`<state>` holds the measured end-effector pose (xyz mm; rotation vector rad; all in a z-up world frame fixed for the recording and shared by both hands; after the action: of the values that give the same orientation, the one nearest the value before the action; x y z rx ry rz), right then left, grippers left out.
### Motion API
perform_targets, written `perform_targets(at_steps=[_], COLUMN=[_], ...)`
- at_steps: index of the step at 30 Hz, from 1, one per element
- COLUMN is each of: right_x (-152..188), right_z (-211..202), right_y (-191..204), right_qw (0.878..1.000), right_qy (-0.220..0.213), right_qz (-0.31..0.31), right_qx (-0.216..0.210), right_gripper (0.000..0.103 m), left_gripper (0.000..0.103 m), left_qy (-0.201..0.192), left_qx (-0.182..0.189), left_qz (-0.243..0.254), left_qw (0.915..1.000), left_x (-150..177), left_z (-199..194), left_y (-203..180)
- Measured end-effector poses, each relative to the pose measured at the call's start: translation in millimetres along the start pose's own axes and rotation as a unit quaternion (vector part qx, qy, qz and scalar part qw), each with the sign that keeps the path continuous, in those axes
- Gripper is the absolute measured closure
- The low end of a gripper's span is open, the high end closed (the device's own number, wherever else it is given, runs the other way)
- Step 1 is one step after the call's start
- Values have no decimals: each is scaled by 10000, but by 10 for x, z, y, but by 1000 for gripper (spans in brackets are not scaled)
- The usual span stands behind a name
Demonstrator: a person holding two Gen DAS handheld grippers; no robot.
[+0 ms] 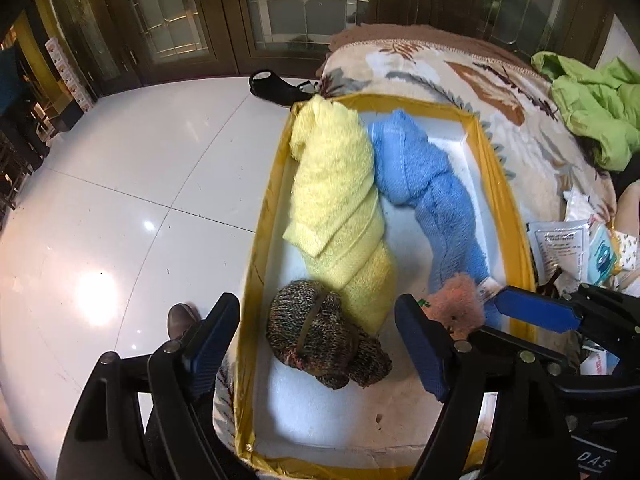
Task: Organize soft objects
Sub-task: 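Carry both balls over the tray and open both tools to drop them, then move both tools back over the pile of packets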
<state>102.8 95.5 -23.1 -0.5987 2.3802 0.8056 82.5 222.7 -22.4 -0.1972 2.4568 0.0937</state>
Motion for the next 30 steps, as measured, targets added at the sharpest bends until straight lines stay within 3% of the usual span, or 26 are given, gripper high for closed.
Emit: perform_targets(at_steps=[7, 18, 25, 30], right_x=[-18, 157, 399, 597], right_z=[-343, -1034, -1489, -1756], right_y=[-102, -464, -764, -1021], right_qw=[9993, 9953, 9923, 9877], right_qy=[-254, -681, -812, -898], right_qz=[266, 682, 832, 1101], right_qx=[-96, 92, 428, 649], right_gripper=[65, 65, 65, 65], left_gripper=[23, 23, 23, 23], left_qy=[40, 186, 278, 552], left_qx=[80, 347, 824, 1339], left_qz=[-112, -115, 55, -26], left_qw=[9999, 9992, 9962, 9895], left_x=[-52, 4, 99, 171], left_z=[-143, -337, -478, -485], left_y=[-32, -291, -720, -1110])
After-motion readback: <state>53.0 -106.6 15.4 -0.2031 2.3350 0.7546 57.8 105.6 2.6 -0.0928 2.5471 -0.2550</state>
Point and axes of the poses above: each gripper's, at about its wrist camera, not at the fingertips, and z roughly the way its jaws point, y to its left, x to its underside, the point moved 1 cm from there along z, roughly the way its jaws point, and after that the axes turned 13 degrees about -y, right-handed, at the moved point
